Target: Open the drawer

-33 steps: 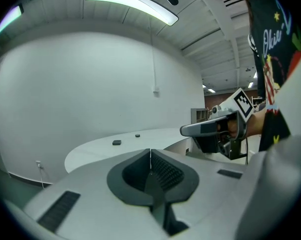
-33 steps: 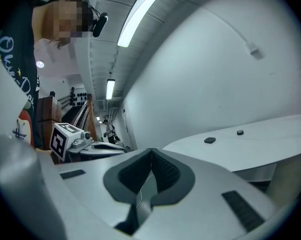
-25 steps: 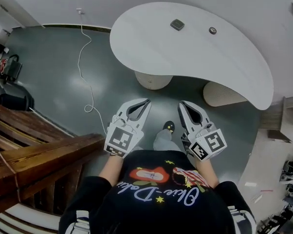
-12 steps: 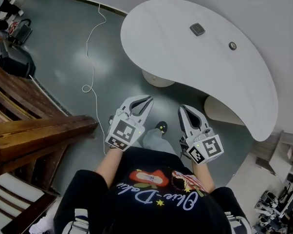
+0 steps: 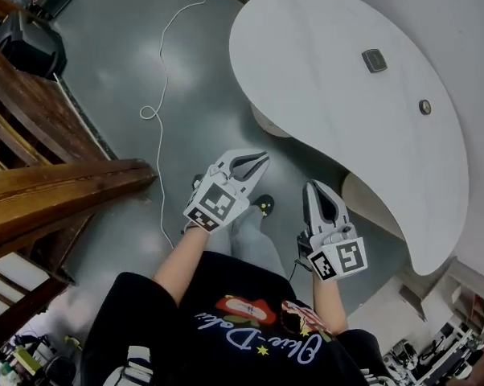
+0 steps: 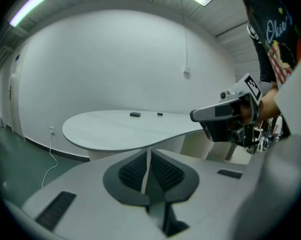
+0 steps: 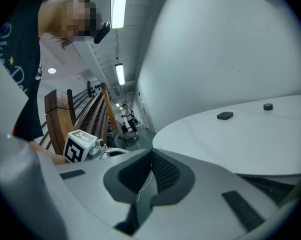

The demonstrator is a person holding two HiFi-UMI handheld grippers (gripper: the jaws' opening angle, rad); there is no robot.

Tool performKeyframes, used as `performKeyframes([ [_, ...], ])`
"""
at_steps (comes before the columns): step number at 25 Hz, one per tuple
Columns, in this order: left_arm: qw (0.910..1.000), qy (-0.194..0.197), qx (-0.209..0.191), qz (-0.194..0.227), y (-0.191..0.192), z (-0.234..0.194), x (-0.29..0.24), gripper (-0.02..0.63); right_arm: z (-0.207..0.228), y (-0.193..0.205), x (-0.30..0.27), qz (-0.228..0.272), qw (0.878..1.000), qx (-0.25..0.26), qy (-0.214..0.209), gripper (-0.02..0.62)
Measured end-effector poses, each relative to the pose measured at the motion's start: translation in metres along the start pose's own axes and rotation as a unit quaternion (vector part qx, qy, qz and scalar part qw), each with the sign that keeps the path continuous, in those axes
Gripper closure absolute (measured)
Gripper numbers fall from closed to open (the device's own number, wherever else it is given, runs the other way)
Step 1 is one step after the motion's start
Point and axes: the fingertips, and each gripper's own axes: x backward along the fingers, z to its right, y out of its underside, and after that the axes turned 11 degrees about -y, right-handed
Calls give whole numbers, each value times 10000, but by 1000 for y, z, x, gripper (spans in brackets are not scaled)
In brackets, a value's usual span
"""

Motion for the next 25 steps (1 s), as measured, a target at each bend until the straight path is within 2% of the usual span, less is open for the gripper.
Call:
performKeyframes([
  [7,9997,-128,228,-20,48,-37,-57,600,26,27,-41,-14,9997,-174,141,595],
  [10,9993,-214,300,-78,69,-44,-77,600,31,43,-55,-146,9997,-182,106,594],
  [13,9981,-280,532,-130,86,-46,-93,600,35,57,-64,-330,9993,-177,20,595],
  [18,9970,-406,642,-137,107,-55,-117,598,39,70,-77,-392,9991,-162,20,594],
  [19,9966,-403,699,-143,112,-56,-123,590,40,73,-79,-420,9990,-141,20,595],
  [21,9953,-390,867,-174,121,-60,-136,532,42,78,-82,-505,9987,-91,13,594],
  [25,9938,-478,962,-296,135,-73,-159,528,47,85,-88,-581,9983,-60,32,594],
])
